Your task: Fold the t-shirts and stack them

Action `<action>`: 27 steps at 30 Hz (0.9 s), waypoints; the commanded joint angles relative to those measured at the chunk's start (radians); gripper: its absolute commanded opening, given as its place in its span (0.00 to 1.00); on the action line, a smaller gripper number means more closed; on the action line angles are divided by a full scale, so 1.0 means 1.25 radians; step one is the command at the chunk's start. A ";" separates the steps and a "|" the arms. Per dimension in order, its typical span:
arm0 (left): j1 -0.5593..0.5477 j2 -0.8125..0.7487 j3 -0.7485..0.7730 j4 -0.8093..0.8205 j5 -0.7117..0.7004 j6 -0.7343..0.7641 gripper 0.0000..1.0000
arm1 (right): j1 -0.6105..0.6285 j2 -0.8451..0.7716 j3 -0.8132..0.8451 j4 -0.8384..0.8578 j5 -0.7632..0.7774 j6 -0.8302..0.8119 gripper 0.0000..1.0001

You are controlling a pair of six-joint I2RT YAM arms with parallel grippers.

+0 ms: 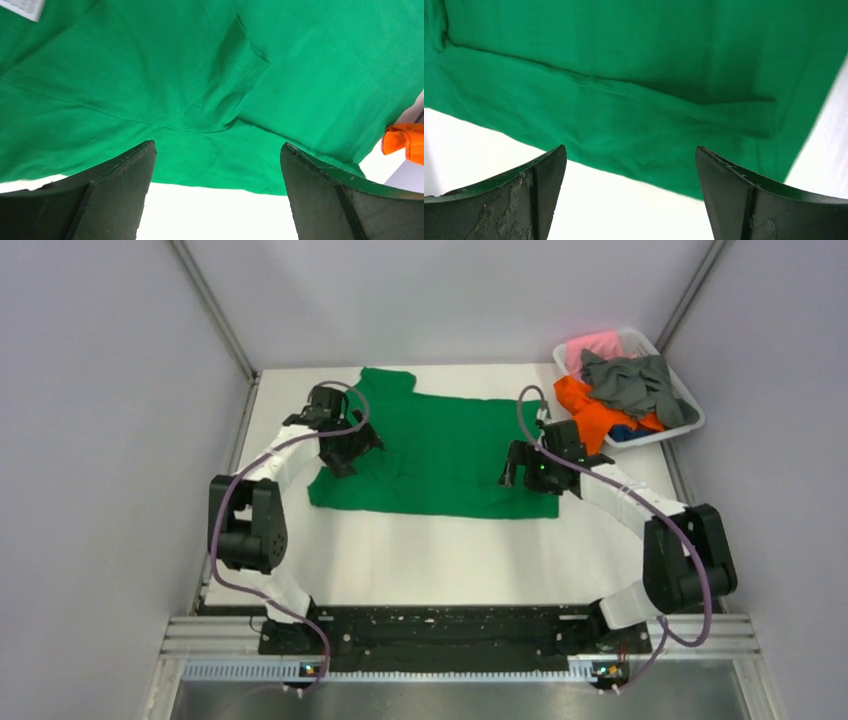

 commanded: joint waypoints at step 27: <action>0.018 -0.525 -0.676 -0.068 -0.047 -0.137 0.99 | 0.169 -0.220 -0.280 -0.120 -0.007 0.105 0.99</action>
